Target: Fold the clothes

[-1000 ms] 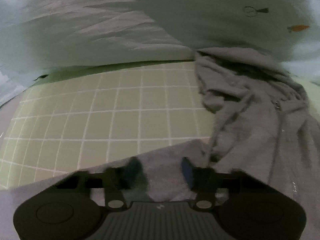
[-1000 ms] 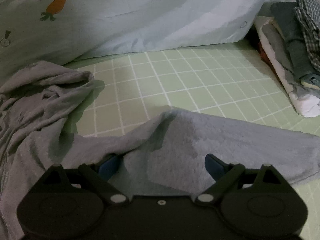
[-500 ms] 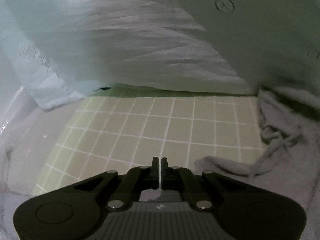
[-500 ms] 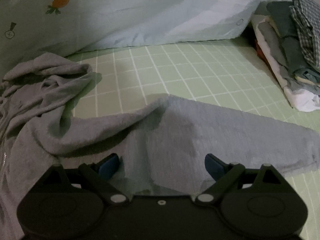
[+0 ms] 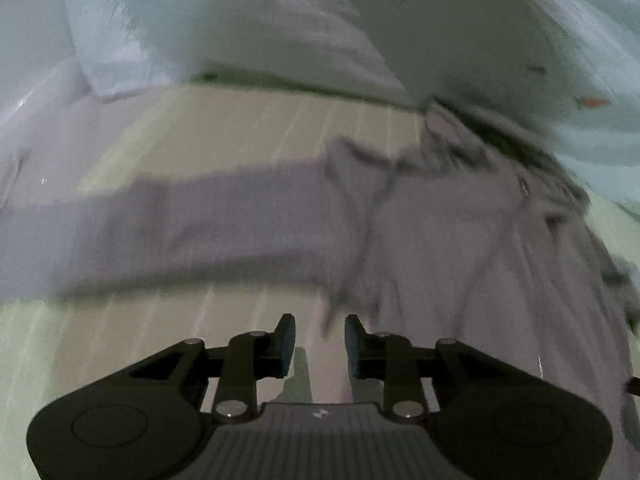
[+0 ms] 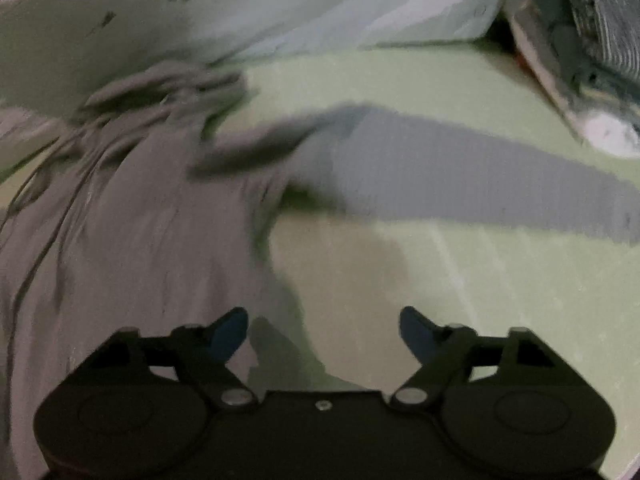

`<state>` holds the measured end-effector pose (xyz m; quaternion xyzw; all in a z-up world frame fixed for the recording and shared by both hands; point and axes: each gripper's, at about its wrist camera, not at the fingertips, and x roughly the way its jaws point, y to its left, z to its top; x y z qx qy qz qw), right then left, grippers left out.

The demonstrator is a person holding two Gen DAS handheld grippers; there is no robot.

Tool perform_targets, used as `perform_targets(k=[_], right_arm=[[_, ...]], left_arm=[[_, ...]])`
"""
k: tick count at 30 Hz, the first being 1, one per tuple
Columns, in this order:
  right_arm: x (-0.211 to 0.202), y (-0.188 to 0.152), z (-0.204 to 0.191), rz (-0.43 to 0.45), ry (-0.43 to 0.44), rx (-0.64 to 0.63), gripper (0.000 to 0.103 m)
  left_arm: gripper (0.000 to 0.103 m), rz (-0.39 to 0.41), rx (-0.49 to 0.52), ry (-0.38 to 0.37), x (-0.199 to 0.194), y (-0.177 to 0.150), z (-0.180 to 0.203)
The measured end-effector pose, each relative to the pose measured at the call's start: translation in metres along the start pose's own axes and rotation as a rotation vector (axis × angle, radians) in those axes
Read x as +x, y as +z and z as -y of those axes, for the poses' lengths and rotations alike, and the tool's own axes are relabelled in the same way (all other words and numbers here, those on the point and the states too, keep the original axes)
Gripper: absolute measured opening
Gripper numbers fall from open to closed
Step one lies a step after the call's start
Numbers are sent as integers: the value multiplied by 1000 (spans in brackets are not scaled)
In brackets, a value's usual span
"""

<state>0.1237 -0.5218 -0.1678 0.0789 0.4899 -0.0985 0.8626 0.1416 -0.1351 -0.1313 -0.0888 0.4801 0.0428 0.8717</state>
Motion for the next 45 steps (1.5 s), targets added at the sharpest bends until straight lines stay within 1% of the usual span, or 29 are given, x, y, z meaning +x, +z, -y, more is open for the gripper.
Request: perform_targets(k=[1, 4, 6, 7, 8, 9, 11, 14, 16, 19, 21, 22, 24, 25, 26, 27, 28, 29, 30, 31, 35, 39, 41, 42, 45], right_arm=[[-3, -8, 0, -8, 10, -4, 73], [-12, -25, 0, -13, 31, 3, 55], [-15, -30, 1, -20, 52, 28, 33], [-16, -33, 2, -19, 65, 40, 28], [-18, -36, 2, -19, 76, 49, 16], [-20, -38, 2, -18, 81, 53, 9], [-26, -41, -1, -2, 75, 53, 7], [-36, -48, -7, 14, 43, 31, 6], [-39, -54, -13, 7, 19, 26, 6], [-40, -61, -16, -14, -2, 1, 8], [-45, -61, -18, -21, -18, -12, 15], [-49, -61, -18, -18, -23, -20, 18], [-56, -60, -12, 6, -23, -25, 35], [-60, -60, -8, 19, -24, -25, 38], [-62, -59, -3, 32, -23, -21, 43], [-63, -58, 5, 43, -22, -9, 47], [-62, -56, 15, 52, -23, 7, 51], [-60, -53, 26, 61, -28, 22, 63], [-58, -49, 38, 73, -41, 35, 73], [-55, -45, 50, 84, -53, 48, 77], [-38, -24, 113, 111, -70, 55, 84], [-20, 4, 183, 133, -125, 67, 85], [-12, 19, 219, 153, -154, 94, 85], [-6, 26, 237, 147, -170, 120, 85], [9, 46, 287, 154, -215, 208, 85]], left_arm=[[30, -13, -3, -8, -5, -10, -1], [30, -48, 8, -29, -18, -35, -2], [30, -56, 37, -41, -26, -45, -2], [30, -55, 53, -45, -29, -48, -2], [30, -52, 68, -50, -32, -50, -3], [30, -47, 79, -55, -36, -52, -4], [30, -37, 99, -65, -42, -54, -6], [30, -40, 122, -71, -48, -59, -11], [30, -50, 129, -75, -49, -63, -15], [32, -65, 127, -85, -47, -65, -15], [37, -71, 124, -95, -45, -65, -12], [38, -75, 123, -99, -44, -65, -11], [40, -66, 130, -104, -43, -62, 0], [41, -58, 135, -103, -43, -60, 7], [47, -41, 138, -99, -44, -58, 16], [57, -21, 139, -94, -46, -57, 25], [64, 7, 137, -89, -48, -55, 35], [73, 29, 133, -82, -50, -54, 45], [77, 47, 124, -71, -50, -53, 57], [78, 58, 111, -61, -50, -53, 68], [84, 104, 23, -15, -48, -60, 116], [87, 138, -64, 19, -53, -74, 162], [87, 127, -68, 39, -58, -82, 181], [87, 119, -68, 49, -61, -87, 191], [88, 114, -32, 74, -71, -99, 209]])
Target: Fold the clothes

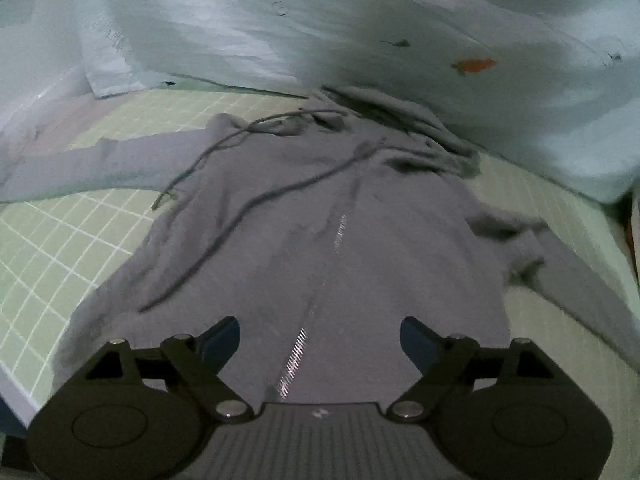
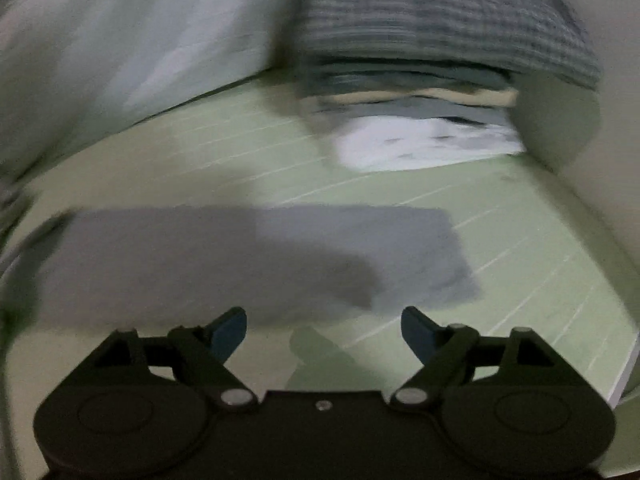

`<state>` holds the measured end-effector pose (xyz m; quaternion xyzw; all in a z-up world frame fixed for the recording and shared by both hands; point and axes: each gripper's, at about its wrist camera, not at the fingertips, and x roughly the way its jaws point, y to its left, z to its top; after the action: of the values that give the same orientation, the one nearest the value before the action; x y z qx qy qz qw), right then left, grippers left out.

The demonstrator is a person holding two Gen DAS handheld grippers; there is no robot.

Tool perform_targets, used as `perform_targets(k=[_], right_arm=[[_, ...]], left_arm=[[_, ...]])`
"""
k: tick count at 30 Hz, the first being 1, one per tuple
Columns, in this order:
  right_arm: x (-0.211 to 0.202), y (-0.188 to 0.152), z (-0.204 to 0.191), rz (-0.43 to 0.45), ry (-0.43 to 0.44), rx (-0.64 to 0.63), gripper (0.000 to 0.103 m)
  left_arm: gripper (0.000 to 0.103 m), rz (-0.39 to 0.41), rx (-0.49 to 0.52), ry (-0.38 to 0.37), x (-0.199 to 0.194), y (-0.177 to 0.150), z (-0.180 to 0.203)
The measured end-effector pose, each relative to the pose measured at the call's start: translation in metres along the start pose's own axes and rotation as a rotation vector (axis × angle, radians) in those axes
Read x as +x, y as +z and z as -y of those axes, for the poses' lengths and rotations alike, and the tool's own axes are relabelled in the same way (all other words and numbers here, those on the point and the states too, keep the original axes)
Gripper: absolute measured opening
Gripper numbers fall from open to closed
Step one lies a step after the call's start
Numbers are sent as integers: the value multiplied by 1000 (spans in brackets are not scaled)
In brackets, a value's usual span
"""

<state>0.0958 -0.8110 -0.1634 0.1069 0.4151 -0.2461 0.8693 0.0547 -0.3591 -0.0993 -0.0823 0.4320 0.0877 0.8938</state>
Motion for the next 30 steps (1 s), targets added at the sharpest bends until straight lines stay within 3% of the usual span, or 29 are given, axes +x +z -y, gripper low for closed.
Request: perform_targets(k=[6, 13, 16, 17, 18, 20, 26, 30], right_arm=[[49, 24, 51, -13, -62, 119, 85], [54, 9, 56, -11, -36, 107, 81], [48, 4, 55, 13, -3, 82, 54], [45, 3, 54, 16, 19, 71, 32], [43, 3, 54, 16, 38, 63, 19], [40, 3, 56, 7, 44, 57, 15], [10, 3, 92, 66, -54, 113, 13], [18, -9, 114, -14, -68, 119, 18]], left_arm=[[88, -41, 29, 56, -6, -16, 19], [88, -44, 39, 75, -11, -23, 34], [88, -47, 55, 69, -11, -26, 42], [88, -48, 62, 64, -11, -27, 45], [88, -49, 68, 58, -11, -28, 48], [88, -51, 81, 48, -11, -30, 55], [88, -50, 105, 25, -8, -35, 64], [88, -55, 84, 24, -6, -34, 60]])
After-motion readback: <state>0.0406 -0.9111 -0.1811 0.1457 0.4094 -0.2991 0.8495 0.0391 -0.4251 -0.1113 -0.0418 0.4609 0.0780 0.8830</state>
